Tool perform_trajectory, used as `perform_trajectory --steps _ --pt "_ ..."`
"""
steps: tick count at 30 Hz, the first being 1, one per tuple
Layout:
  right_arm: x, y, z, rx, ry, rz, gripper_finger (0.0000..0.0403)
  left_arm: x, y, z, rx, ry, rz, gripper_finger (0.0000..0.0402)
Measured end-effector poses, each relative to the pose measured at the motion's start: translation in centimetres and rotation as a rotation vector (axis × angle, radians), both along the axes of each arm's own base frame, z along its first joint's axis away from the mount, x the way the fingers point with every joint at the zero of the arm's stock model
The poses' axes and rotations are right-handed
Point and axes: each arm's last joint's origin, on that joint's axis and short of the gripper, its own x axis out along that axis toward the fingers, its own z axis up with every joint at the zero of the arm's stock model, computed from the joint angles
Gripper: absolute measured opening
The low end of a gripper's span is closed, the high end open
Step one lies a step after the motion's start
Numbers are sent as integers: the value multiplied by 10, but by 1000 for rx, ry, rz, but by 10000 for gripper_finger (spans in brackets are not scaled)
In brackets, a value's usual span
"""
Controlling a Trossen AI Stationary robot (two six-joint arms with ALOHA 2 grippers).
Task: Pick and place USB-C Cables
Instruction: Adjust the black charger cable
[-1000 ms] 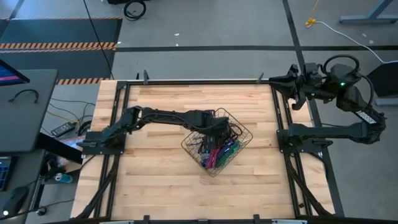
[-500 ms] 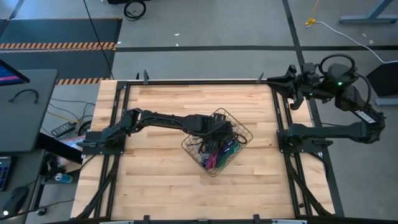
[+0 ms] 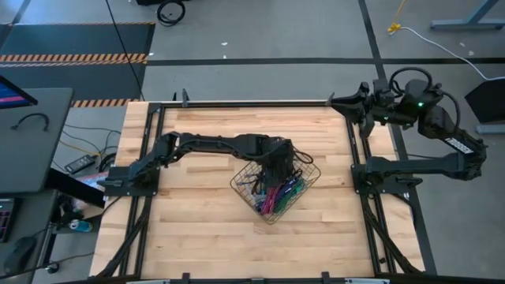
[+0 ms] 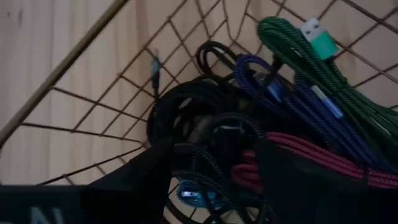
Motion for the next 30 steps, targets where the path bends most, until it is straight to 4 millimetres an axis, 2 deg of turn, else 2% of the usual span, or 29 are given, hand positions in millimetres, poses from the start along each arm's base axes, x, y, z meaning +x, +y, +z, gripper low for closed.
perform_trajectory --steps 10,13,15,16,21,24,28,30 --pt "15 -5 1 -25 0 -7 101 -9 -5 -5 7 115 -27 233" --pt "16 -4 1 -17 -2 56 101 -15 -8 -8 8 177 -29 231" --pt "16 -2 -1 -8 13 120 101 -19 -10 0 13 202 -9 222" --pt "16 -1 -2 -2 27 139 101 -19 -10 9 23 192 5 216" --pt "16 -1 -9 23 87 140 101 -30 -4 84 108 68 89 181" --pt "16 -2 -11 30 108 134 101 -39 1 120 187 -13 149 167" --pt "21 -4 -21 66 204 116 101 -76 7 163 237 -124 249 158" --pt "27 -6 -29 98 284 110 101 -95 10 177 242 -129 327 156"
